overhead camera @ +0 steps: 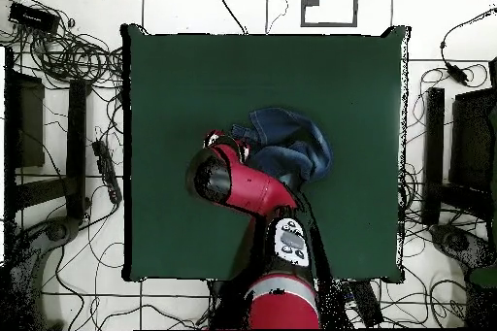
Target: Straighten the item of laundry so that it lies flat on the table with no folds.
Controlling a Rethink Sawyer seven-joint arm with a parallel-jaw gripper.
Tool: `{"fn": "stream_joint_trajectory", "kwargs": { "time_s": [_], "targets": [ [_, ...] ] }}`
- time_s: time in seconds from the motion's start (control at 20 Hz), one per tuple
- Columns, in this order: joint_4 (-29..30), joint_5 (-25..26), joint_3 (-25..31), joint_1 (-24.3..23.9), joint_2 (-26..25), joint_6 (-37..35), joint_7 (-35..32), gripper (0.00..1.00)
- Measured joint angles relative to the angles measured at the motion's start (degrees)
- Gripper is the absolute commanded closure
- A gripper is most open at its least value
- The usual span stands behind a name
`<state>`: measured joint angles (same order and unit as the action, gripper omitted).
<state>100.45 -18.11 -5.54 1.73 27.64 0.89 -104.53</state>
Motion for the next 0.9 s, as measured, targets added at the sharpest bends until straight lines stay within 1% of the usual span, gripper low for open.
{"fn": "stream_joint_trajectory", "kwargs": {
  "time_s": [0.2, 0.35, 0.55, 0.7, 0.9],
  "targets": [
    [-1.72, -1.92, -4.3, 3.57, -1.96, 0.19, 0.0, 0.0],
    [-4.01, -4.21, -10.52, 8.83, -5.22, 0.18, 0.0, 0.0],
    [-5.85, -6.21, -16.49, 13.76, -8.57, 0.18, 0.0, 0.0],
    [-6.91, -7.33, -19.97, 16.37, -10.66, 0.16, 0.0, 0.0],
    [-7.85, -7.67, -21.42, 16.99, -11.7, 0.16, 0.0, 0.0]
  ]
}}
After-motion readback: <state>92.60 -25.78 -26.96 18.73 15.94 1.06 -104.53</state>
